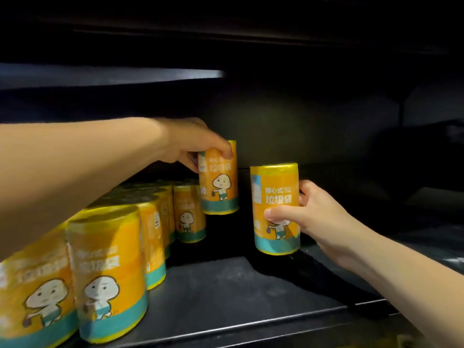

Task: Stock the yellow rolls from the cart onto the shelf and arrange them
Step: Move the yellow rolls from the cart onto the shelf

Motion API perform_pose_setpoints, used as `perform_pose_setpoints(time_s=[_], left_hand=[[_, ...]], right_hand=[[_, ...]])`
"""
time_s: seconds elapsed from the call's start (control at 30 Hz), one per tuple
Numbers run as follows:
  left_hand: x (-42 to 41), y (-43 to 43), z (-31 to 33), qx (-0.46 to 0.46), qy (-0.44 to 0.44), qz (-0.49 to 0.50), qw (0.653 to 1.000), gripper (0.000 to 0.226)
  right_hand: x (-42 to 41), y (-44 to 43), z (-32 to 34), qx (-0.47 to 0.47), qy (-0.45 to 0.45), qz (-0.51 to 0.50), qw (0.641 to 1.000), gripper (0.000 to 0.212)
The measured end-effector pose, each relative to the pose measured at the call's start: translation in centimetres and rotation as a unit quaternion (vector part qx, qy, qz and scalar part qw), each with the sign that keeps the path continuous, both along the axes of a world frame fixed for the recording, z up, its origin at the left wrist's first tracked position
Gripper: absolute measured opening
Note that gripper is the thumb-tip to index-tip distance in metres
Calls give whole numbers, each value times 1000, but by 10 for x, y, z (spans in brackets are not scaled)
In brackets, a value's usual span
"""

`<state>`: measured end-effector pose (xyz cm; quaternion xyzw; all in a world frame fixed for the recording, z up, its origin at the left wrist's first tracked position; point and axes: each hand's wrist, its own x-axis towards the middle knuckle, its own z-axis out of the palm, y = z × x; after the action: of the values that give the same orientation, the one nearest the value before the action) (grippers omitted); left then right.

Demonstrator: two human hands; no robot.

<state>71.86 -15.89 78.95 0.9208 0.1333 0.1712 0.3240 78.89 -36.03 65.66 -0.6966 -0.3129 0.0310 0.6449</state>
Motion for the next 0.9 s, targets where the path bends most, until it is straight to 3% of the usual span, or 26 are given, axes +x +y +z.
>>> perform_pose_setpoints(time_s=[0.13,0.23,0.43,0.67,0.9], left_hand=[[32,19,3,32,24,17,999,46],[53,30,4,42,38,21,998,43],[84,42,2,85,95,19,992,41],[105,58,-16,183,133,50,973,74],[116,73,-34,205,136,63,967,77]], right_hand=[[13,6,-2,-19,6,-13,1000,66],[23,10,-6,-39,9,-18,999,58],[46,25,-6,-68,4,-52,996,68],[56,41,2,-92,-5,-60,994,65],[65,58,1,-139,-17,-71,988,63]])
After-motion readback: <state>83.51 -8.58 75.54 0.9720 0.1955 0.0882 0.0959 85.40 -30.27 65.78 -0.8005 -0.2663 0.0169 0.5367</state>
